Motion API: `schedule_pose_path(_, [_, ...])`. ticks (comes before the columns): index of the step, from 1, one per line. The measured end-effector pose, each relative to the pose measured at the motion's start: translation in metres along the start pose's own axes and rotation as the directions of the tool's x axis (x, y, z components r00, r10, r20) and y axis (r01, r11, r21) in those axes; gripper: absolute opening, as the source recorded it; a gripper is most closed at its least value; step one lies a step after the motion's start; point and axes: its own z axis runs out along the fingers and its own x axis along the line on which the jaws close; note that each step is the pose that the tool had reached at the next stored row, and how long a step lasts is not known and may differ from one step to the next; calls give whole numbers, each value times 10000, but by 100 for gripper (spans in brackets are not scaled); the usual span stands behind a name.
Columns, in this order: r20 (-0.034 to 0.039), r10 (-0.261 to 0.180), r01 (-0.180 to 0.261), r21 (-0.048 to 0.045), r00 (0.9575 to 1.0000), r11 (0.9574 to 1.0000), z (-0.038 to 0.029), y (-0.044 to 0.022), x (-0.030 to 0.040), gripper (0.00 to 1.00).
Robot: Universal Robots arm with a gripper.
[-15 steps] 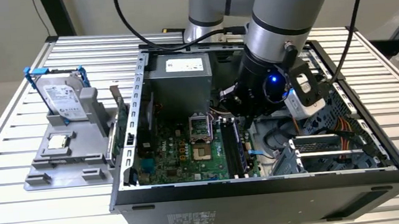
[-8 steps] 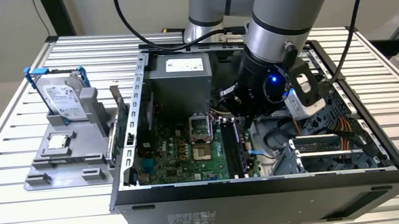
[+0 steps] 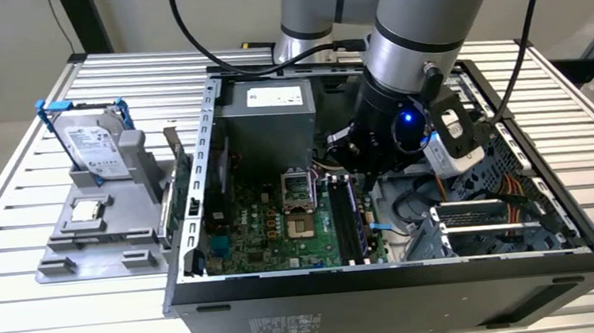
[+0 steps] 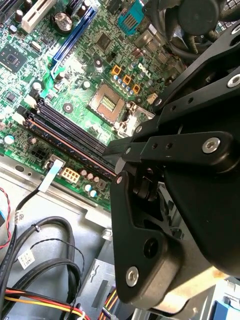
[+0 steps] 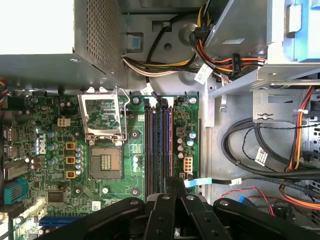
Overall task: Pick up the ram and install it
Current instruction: 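Insert the ram into the slot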
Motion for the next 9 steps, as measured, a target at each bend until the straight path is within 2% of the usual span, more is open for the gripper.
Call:
schedule_pose_path(3, [-3, -106, 106, 2, 9999, 9999, 0, 0, 0, 0])
schedule_pose_path(9, [-22, -739, 739, 13, 9973, 9973, 0, 0, 0, 0])
